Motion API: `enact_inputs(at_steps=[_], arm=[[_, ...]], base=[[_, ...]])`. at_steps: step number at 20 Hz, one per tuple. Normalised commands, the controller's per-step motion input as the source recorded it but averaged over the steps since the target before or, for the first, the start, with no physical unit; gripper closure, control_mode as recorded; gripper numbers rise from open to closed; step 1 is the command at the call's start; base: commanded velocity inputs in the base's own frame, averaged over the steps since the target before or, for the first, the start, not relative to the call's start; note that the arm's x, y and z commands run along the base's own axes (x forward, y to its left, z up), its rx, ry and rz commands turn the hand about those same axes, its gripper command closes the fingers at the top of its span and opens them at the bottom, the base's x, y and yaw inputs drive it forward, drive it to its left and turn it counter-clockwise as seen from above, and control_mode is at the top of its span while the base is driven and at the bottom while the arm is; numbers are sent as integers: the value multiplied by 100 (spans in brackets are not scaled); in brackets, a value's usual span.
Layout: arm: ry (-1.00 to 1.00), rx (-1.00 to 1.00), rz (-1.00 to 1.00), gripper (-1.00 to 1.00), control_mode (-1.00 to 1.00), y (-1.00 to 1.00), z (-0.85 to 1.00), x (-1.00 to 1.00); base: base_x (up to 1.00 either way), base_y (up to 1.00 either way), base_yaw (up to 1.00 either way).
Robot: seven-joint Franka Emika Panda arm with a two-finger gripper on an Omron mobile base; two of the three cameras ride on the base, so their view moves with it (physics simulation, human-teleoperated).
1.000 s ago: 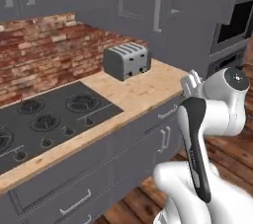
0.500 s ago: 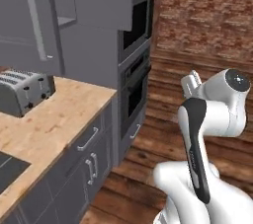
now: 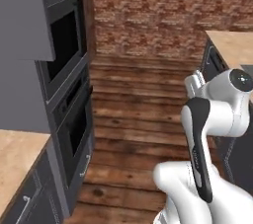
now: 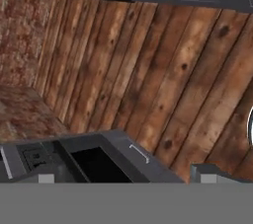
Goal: Move the cup from next to the sink to the open cabinet. Then, move the bowl with the broccoli to the fridge to clear the area for faucet cleaning.
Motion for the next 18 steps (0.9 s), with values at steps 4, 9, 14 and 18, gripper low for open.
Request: enact_inputs(at_steps=[4,9,14,18], arm=[[0,0,0,-100,100,0,0,0],[0,0,0,-100,100,0,0,0],[0,0,0,-100,100,0,0,0],[0,0,0,-100,100,0,0,0]], base=[[96,-1,-23],[50,0,-68],[8,0,-87],[0,22,-89]])
